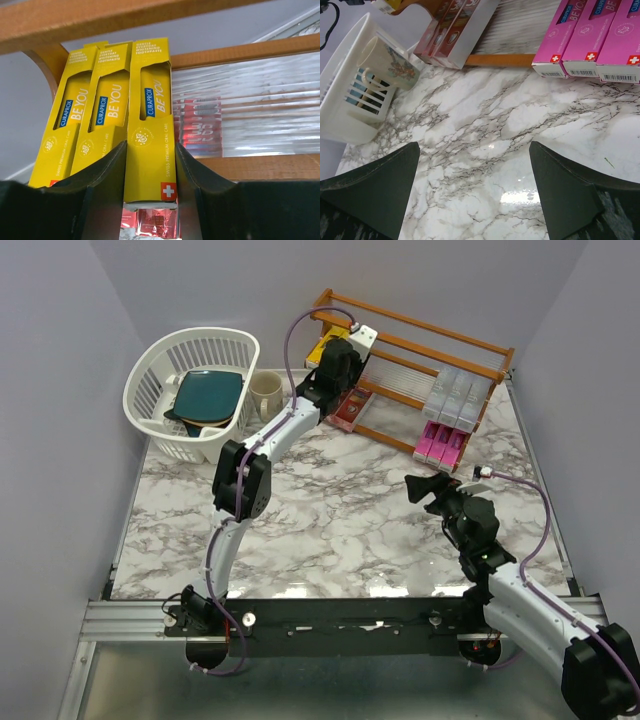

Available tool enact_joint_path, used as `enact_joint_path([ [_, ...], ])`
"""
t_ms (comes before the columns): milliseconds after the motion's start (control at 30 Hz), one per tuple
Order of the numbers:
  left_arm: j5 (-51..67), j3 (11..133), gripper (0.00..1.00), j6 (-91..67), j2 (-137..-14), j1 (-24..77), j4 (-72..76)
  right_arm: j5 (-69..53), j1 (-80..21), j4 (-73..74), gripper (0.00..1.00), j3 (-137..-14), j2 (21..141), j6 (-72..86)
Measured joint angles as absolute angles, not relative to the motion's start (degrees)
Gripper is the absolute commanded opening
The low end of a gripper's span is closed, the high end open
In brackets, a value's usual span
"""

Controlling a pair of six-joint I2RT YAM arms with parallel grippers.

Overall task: Place and organize the toothpastes onto the shelf
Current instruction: Place the toothpaste on the shelf.

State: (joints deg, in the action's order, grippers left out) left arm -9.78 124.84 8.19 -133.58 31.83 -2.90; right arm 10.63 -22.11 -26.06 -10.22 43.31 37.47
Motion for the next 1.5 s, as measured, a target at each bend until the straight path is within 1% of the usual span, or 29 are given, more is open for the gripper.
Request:
enact_joint_path([
  [33, -9.78, 124.81, 0.48, 8.23, -133.91, 31.73, -3.18, 10.61, -22.11, -26.09, 0.99, -10.22, 43.46, 37.47],
  [167, -9.8, 124.81, 0.58, 8.47, -134.82, 31.55, -3.46, 10.39, -22.11, -26.11, 0.99, -10.24, 43.97, 37.47],
  [267, -9.85, 124.81, 0.61, 8.8, -135.02, 31.51, -3.49, 10.13, -22.11, -26.13, 0.99, -10.24, 44.36, 37.47],
  [800, -14.81, 120.29, 0.62, 12.01, -135.02, 31.62, 2.37, 9.1, -22.11, -26.85, 0.99, -11.05, 46.26, 37.47],
  [833, -15.0, 120.05, 0.63, 12.12, -135.02, 31.64, 2.85, 9.04, -22.11, -26.89, 0.99, -11.07, 46.41, 37.47],
  [867, -15.22, 119.77, 0.66, 12.23, -135.02, 31.7, 3.36, 8.93, -22.11, -26.94, 0.99, -11.14, 46.52, 37.47],
  [1100, -16.12, 117.69, 0.78, 12.62, -134.26, 32.36, 6.04, 8.23, -22.11, -26.96, 0.99, -11.2, 47.22, 37.47],
  [1333, -16.05, 114.28, 0.81, 11.73, -130.61, 32.69, 7.01, 8.01, -22.11, -26.94, 0.99, -11.64, 47.27, 37.47],
  [1500, -16.03, 111.92, 0.79, 10.48, -126.48, 32.73, 9.21, 7.92, -22.11, -27.11, 0.99, -11.99, 47.27, 37.45],
])
